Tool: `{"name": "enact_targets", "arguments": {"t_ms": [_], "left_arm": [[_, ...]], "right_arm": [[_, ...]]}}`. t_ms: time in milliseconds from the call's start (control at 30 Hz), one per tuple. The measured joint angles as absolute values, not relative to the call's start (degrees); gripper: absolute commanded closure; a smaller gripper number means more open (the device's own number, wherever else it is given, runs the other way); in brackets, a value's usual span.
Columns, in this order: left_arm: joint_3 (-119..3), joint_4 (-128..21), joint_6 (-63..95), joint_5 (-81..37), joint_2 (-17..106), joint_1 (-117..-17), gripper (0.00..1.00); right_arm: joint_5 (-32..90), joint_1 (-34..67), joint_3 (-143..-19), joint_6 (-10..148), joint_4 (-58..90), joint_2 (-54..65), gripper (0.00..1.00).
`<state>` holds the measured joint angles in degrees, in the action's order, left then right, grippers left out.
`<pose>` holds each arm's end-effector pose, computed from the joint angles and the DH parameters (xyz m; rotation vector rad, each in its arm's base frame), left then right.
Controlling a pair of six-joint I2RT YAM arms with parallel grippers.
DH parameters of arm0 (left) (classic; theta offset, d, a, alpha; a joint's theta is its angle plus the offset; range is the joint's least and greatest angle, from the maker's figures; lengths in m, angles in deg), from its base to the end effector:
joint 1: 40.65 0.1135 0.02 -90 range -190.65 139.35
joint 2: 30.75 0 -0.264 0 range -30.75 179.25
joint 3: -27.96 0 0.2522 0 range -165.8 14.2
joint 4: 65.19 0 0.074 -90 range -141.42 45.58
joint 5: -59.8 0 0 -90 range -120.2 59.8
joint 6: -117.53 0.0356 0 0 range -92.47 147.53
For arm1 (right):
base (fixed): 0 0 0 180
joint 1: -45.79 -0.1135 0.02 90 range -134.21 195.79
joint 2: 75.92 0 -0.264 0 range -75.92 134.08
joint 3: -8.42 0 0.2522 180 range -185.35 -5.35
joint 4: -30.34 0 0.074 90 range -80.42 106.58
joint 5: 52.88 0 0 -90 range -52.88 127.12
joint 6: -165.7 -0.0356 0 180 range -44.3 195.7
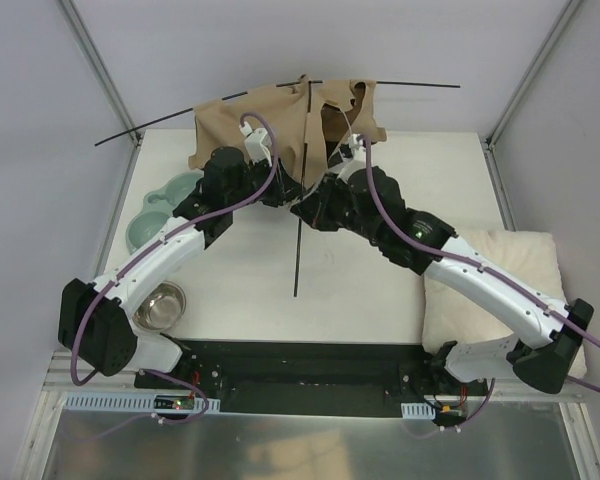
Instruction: Set up the pet tent
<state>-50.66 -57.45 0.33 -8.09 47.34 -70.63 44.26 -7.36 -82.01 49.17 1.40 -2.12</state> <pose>0.2738 -0.1734 0.3607 0.3496 1.7718 -1.0561 0.1803 0.2333 0.4159 -0.3391 1.8417 0.8754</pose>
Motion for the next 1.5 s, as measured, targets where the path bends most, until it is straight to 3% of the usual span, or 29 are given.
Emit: {"name": "enact_targets", "arguments": {"t_ms": [100,133,267,567,833,1033,1500], "left_arm": [[-51.78,-57.38,1.47,-10.04,47.71,-70.61,0.67],[-52.15,-57.23,1.84,-10.52,47.69,-70.61,0.55],[-52.63,-56.53,3.19,-12.42,47.49,-70.56,0.33],[-41.18,-60.81,4.87,-19.13,38.20,-70.19,0.02],[-32.78,-70.17,6.21,-19.83,34.09,-70.15,0.04],[-25.40,-87.46,9.14,-17.06,35.84,-69.78,0.05],[-23.25,-111.52,20.31,-18.70,43.45,-74.11,0.07]], "right_arm": [[44.26,-7.36,-87.43,48.23,-1.82,0.81,1.00],[44.33,-7.34,-89.00,48.04,-2.54,1.66,1.00],[44.89,-7.29,-92.94,47.82,-4.85,3.32,1.00],[44.61,-7.29,-102.05,46.40,-11.13,8.77,1.00],[42.58,-7.25,-106.66,42.49,-12.18,11.91,1.00],[39.87,-7.18,-109.77,40.08,-14.21,13.31,1.00],[34.91,-6.92,-113.75,37.37,-14.62,14.89,1.00]]}}
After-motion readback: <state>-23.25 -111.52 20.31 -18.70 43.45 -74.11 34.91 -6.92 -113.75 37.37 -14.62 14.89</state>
